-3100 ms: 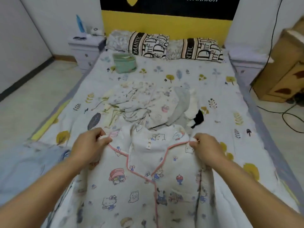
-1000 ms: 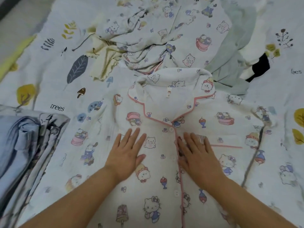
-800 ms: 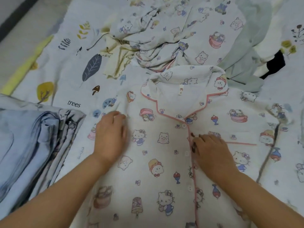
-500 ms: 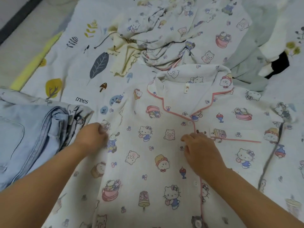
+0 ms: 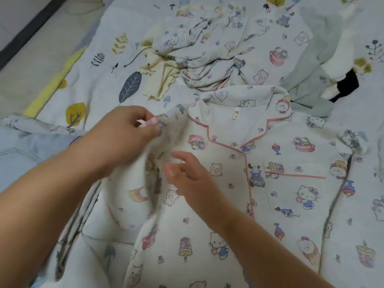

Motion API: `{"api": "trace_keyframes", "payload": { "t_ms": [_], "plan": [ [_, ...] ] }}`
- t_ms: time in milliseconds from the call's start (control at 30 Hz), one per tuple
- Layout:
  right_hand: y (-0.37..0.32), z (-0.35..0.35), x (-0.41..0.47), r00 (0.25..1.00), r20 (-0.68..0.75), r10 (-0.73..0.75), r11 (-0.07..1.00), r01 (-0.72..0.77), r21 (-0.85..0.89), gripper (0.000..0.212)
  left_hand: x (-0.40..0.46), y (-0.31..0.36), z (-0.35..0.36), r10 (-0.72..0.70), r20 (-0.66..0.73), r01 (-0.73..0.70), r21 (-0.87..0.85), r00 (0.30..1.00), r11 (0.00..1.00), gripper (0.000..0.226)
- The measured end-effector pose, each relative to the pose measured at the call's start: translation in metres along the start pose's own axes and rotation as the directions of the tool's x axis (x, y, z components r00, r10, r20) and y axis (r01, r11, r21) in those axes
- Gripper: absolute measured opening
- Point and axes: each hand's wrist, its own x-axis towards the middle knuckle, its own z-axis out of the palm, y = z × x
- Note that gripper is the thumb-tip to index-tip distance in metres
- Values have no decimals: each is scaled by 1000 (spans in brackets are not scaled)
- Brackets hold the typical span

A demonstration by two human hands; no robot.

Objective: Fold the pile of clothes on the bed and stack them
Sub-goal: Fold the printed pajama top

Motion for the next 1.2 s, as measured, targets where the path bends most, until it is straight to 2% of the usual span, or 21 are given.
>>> {"api": "trace_keyframes", "payload": {
  "t_ms": [67,133,200,267,333,367,433,500,567,633,733,800,867,900,933,1000,1033,1067,1100,1167,1200],
  "plan": [
    [-9,6,0,994,110,-5,941,-33,336,44,-11,11,13,-17,217,73,-253,976,965,16],
    [-11,-1,-3,991,116,-64,870,-1,492,38,-16,12,25,23,396,179,-463,918,868,21],
    [-7,-19,-8,999,21,-34,850,18,527,23,-13,2,33,45,384,178,-526,922,831,24],
    [2,-45,-13,990,-103,99,854,-31,519,21,-6,-19,41,21,256,100,-452,967,886,21],
    [16,-72,-15,940,-232,250,892,-130,432,23,-1,-48,53,32,193,0,-166,981,986,14],
    [23,-83,-16,903,-297,310,917,-201,346,26,-2,-61,61,45,255,-44,-9,966,999,15],
    [37,-98,-17,817,-448,363,929,-357,102,34,-9,-82,80,24,453,-142,227,891,964,38],
    [51,-103,-20,736,-609,294,859,-483,-169,45,-17,-92,97,-9,545,-304,482,839,821,51],
    [57,-98,-23,727,-671,145,777,-504,-378,52,-25,-91,108,72,516,-434,627,853,647,31],
    [59,-90,-24,776,-627,76,742,-464,-484,53,-33,-79,115,135,481,-447,624,866,641,10],
    [55,-81,-21,845,-485,228,731,-477,-488,58,-50,-59,128,196,507,-425,389,840,817,12],
    [53,-82,-23,835,-457,306,688,-526,-501,54,-66,-39,132,212,668,-366,98,713,925,12],
    [55,-90,-28,850,-462,253,599,-512,-615,41,-70,-29,136,218,803,-260,-82,555,962,14],
    [57,-97,-32,860,-467,206,602,-487,-632,36,-67,-30,136,223,793,-258,-86,567,962,11],
    [56,-104,-37,863,-475,175,647,-464,-606,32,-59,-35,138,225,727,-297,-31,648,954,12],
    [55,-122,-48,831,-540,137,763,-436,-477,35,-37,-48,138,231,394,-326,193,890,926,11],
    [54,-129,-53,804,-582,123,788,-435,-435,40,-26,-57,139,218,198,-270,287,956,919,8],
    [56,-135,-57,784,-610,114,786,-447,-427,43,-16,-66,140,175,52,-182,340,983,923,20],
    [59,-138,-61,777,-619,116,770,-464,-438,44,-7,-75,143,107,-3,-97,392,994,915,38],
    [64,-135,-64,781,-602,165,734,-505,-454,49,5,-90,150,39,23,-45,523,999,851,63],
    [68,-131,-63,784,-587,201,711,-529,-464,53,9,-96,153,57,29,-64,572,998,818,63]
  ]
}}
